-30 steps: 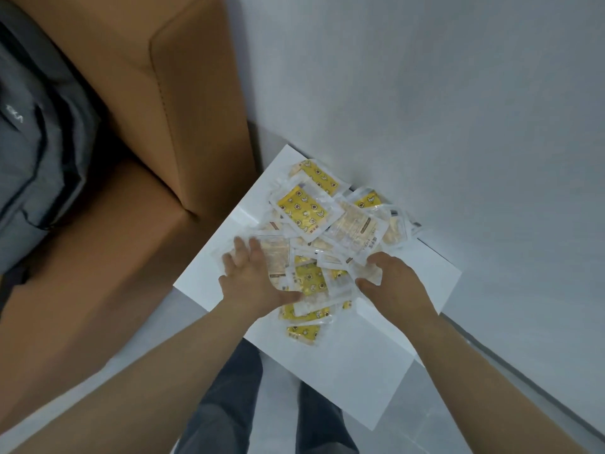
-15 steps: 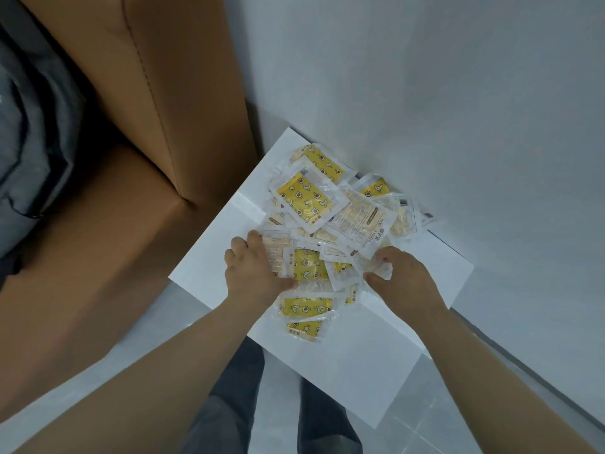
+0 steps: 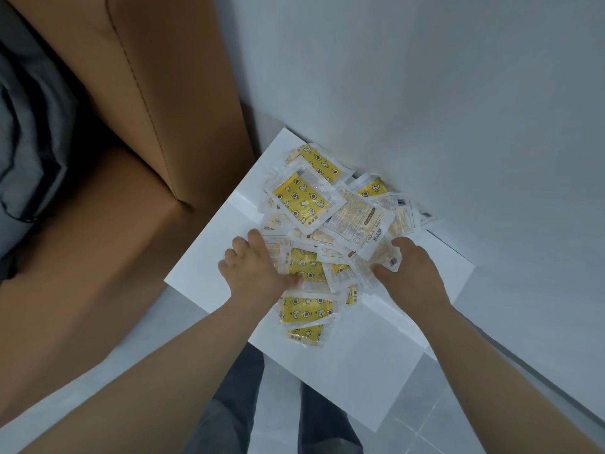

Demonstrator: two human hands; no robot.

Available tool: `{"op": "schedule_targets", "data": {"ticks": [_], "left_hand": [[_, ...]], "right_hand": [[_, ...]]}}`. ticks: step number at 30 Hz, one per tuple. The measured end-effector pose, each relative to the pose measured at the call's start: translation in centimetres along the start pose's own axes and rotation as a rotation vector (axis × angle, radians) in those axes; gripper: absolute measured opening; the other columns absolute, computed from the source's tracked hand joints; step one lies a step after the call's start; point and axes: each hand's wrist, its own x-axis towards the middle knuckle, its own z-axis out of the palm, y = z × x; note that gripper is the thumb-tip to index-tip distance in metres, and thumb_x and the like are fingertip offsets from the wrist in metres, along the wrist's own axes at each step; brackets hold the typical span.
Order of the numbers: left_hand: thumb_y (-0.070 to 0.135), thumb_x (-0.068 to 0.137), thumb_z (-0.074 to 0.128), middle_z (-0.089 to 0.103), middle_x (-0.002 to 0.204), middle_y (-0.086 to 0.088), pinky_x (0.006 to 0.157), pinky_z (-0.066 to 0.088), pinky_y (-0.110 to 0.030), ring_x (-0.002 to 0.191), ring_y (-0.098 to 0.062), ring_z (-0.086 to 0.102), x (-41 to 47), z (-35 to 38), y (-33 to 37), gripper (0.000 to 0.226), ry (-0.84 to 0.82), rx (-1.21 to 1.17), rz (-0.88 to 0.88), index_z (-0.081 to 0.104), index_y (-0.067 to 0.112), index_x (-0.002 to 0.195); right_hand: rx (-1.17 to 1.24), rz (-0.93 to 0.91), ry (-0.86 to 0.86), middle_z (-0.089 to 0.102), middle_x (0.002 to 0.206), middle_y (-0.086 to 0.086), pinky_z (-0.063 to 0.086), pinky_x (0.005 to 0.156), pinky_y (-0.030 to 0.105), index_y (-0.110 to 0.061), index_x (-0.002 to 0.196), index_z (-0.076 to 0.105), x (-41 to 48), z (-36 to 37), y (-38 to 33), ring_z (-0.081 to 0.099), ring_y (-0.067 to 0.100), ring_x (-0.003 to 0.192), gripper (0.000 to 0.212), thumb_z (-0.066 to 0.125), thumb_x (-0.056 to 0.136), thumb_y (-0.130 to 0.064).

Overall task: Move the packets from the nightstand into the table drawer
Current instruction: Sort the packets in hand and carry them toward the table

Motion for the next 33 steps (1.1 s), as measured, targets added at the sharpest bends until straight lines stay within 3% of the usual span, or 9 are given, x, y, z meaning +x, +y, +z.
{"op": "schedule_targets", "data": {"ticks": [3,6,8,12,16,19,22,29,33], "left_hand": [[0.061,0.057,0.080,0.052,0.104,0.001,0.083,0.052,-0.038,0.094,-0.019,0.056,0.2,-0.4,-0.3,0.085,-0.073,-0.126,0.028,0.033,0.022,0.116],[0.048,0.062,0.084,0.056,0.099,0.004,0.064,0.049,-0.028,0.088,-0.016,0.057,0.5,-0.9,-0.5,0.065,-0.238,-0.322,0.010,0.042,0.024,0.105],[0.043,0.064,0.084,0.061,0.097,0.003,0.063,0.047,-0.025,0.085,-0.016,0.058,0.7,-1.2,-0.7,0.050,-0.298,-0.402,0.000,0.054,0.023,0.099],[0.035,0.070,0.080,0.065,0.099,0.000,0.067,0.047,-0.026,0.083,-0.017,0.061,0.5,-2.0,-1.7,0.035,-0.289,-0.469,0.016,0.062,0.022,0.097],[0.032,0.072,0.080,0.067,0.102,0.000,0.073,0.052,-0.029,0.085,-0.019,0.065,0.4,-3.0,-3.3,0.038,-0.312,-0.483,0.004,0.065,0.020,0.105],[0.031,0.071,0.080,0.068,0.100,0.001,0.072,0.054,-0.029,0.083,-0.019,0.066,0.3,-3.9,-4.1,0.037,-0.297,-0.486,0.001,0.064,0.022,0.104],[0.028,0.072,0.080,0.067,0.098,0.001,0.068,0.052,-0.027,0.080,-0.018,0.065,0.2,-4.4,-4.6,0.034,-0.283,-0.504,-0.013,0.062,0.022,0.101],[0.028,0.073,0.079,0.066,0.100,0.002,0.069,0.051,-0.028,0.084,-0.019,0.065,0.0,-4.5,-5.0,0.038,-0.300,-0.521,-0.011,0.059,0.023,0.104],[0.027,0.073,0.079,0.066,0.100,0.003,0.066,0.051,-0.026,0.081,-0.018,0.065,-0.3,-4.3,-5.3,0.039,-0.311,-0.536,-0.017,0.059,0.025,0.105]], "right_hand": [[0.098,0.071,-0.020,0.047,0.133,0.012,0.039,0.081,0.032,-0.011,0.140,0.034,0.7,0.2,-0.1,0.051,0.029,0.117,0.068,0.068,0.085,-0.032],[0.211,0.148,-0.048,0.049,0.131,0.012,0.043,0.077,0.032,-0.009,0.140,0.032,1.6,0.6,-0.2,0.054,0.028,0.112,0.072,0.069,0.084,-0.034],[0.218,0.176,-0.027,0.052,0.127,0.012,0.046,0.076,0.034,-0.009,0.138,0.034,2.2,0.9,-0.3,0.056,0.029,0.109,0.073,0.070,0.082,-0.037],[0.123,0.171,0.077,0.048,0.126,0.014,0.044,0.093,0.042,-0.008,0.136,0.038,2.5,1.5,-1.0,0.047,0.033,0.118,0.076,0.073,0.078,-0.043],[-0.087,-0.126,0.161,0.025,0.150,0.013,0.033,0.108,0.043,-0.011,0.148,0.018,2.5,1.8,-2.5,0.020,0.030,0.141,0.095,0.072,0.078,-0.045],[-0.251,-0.315,0.021,0.001,0.160,0.009,0.016,0.117,0.049,-0.020,0.152,0.004,3.3,2.2,-3.7,-0.002,0.027,0.147,0.098,0.066,0.082,-0.049],[-0.390,-0.342,-0.083,-0.014,0.159,0.007,0.009,0.116,0.056,-0.025,0.152,-0.005,3.1,2.9,-3.6,-0.013,0.027,0.146,0.105,0.064,0.079,-0.057],[-0.438,-0.264,-0.031,-0.004,0.159,0.010,0.022,0.113,0.059,-0.021,0.151,0.002,0.9,4.7,-2.1,-0.005,0.035,0.146,0.108,0.072,0.075,-0.051],[-0.522,-0.285,0.023,-0.001,0.158,0.013,0.015,0.113,0.061,-0.019,0.151,0.000,2.1,4.6,-3.2,-0.003,0.038,0.145,0.101,0.065,0.080,-0.051]]}}
